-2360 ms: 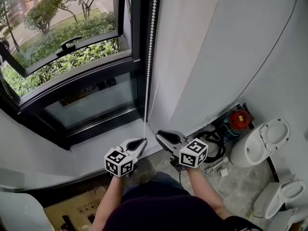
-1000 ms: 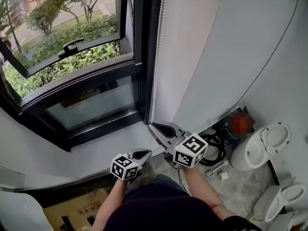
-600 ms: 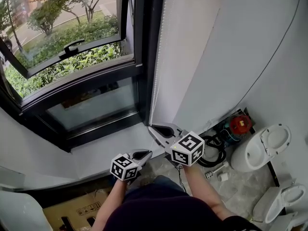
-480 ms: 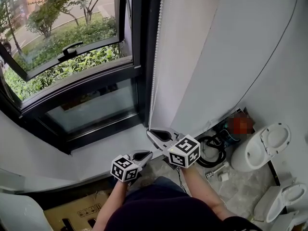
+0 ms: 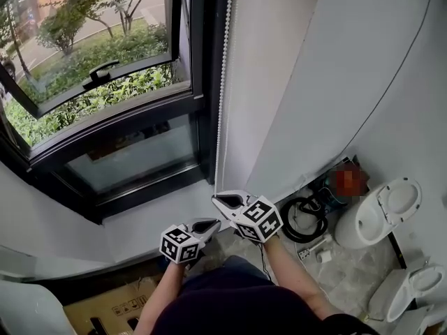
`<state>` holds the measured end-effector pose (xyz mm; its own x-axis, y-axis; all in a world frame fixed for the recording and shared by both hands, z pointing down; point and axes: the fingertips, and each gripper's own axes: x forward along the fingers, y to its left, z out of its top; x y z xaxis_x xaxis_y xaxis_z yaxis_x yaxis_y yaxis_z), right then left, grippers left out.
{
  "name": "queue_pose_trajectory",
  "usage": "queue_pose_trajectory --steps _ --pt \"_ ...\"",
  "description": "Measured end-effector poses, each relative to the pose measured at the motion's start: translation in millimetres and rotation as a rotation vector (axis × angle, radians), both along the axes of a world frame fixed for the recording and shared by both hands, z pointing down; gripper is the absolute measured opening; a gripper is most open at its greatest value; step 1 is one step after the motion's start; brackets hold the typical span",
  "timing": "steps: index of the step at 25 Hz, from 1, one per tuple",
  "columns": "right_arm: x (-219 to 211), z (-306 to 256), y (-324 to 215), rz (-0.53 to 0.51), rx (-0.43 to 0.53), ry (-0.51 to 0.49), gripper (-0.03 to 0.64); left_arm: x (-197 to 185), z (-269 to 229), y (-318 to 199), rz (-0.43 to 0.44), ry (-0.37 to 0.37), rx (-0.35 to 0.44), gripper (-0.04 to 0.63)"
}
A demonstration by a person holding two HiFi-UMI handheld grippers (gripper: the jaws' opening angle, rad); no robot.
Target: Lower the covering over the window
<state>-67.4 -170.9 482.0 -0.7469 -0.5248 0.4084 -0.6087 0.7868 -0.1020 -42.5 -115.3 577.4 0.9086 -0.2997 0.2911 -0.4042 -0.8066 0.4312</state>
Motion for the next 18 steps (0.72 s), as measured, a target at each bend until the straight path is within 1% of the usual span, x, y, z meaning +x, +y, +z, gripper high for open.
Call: queue_pose_trajectory --steps 2,3,8,11,12,15,18 --pt "2.4 4.4 1.8 0.031 -0.052 -0.096 0.012 -3.4 1.5 0.5 -0.008 -0.004 -0.004 0.012" --pt "3.3 3.7 1.7 0.037 -0.061 -0.115 0.012 -5.0 2.3 0.0 -0.012 -0.004 -0.006 0.012" --pt "2.9 6.2 -3.8 0.023 -0.049 -0.041 0.012 -9.7 2.4 -2.2 -0.029 0.005 -0.011 0.012" --pt "-1.5 29.9 3.8 -0.011 -0.092 0.046 0.012 -9.3 1.6 -3.0 -0.031 0.008 -0.012 0.012" --pt "-3.7 37.9 8.0 -0.021 -0.112 0.045 0.012 -9.5 1.3 -2.7 -0.032 0.008 -0.011 0.012" --pt "-6.8 44.7 13.2 -0.012 -0.159 -0.026 0.012 -11.5 0.4 -2.5 -0.035 0.012 -0.012 0.012" --pt "-4.9 45.2 9.5 -0.009 -0.15 0.0 0.012 -11.9 -0.5 -3.3 -0.04 0.019 -0.014 0.012"
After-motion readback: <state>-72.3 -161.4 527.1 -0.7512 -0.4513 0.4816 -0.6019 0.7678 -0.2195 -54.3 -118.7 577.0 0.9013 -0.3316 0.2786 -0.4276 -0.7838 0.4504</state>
